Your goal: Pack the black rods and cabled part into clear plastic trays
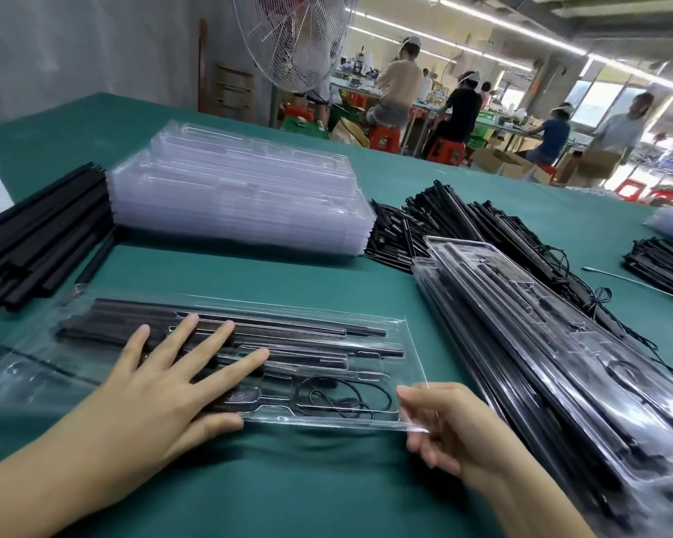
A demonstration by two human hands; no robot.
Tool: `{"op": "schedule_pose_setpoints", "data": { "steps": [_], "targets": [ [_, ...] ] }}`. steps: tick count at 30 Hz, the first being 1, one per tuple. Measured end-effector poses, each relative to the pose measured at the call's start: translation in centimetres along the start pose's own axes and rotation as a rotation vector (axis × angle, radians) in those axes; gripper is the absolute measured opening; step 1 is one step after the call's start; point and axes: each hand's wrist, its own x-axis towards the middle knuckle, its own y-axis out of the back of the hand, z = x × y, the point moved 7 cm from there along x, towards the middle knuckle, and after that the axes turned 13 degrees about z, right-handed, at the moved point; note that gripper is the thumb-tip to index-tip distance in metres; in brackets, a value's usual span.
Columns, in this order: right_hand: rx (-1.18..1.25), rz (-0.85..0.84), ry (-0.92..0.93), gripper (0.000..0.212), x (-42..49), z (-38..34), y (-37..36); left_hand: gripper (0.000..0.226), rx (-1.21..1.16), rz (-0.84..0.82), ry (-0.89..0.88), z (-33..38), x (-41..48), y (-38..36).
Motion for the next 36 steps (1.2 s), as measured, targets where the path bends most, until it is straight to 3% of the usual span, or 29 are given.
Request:
{"op": "schedule_pose_setpoints", "data": {
  "steps": [4, 11, 16, 22, 30, 36],
  "targets": [
    [0.002, 0.016, 0.038, 0.039, 0.0, 0.3, 0.2, 0.057, 0.007, 0.013, -0.017, 0.1, -0.1, -0.1],
    [-0.043, 0.089, 0.104, 0.026, 0.4, -0.2, 0.7, 0.057, 0.001, 0.026, 0.010, 0.5, -0.2, -0.2],
    [0.140, 0.148, 0.052, 0.035, 1.2, -0.7, 1.7, 0.057, -0.006, 0.025, 0.025, 0.5, -0.1, -0.4],
    [0.091, 0.172, 0.039, 0.023, 2.2, -1.2, 1.4, 0.058, -0.004, 0.027, 0.039, 0.3, 0.0, -0.4],
    [0.252, 0.216, 0.108, 0.025, 2.3, -1.5, 1.5, 0.059, 0.005, -0.027, 0.054, 0.1, 0.3, 0.0],
    [0.047, -0.048, -0.118, 0.034, 0.1, 0.0, 0.6, 0.059, 0.019, -0.051, 0.049, 0.0, 0.2, 0.0]
  ]
}}
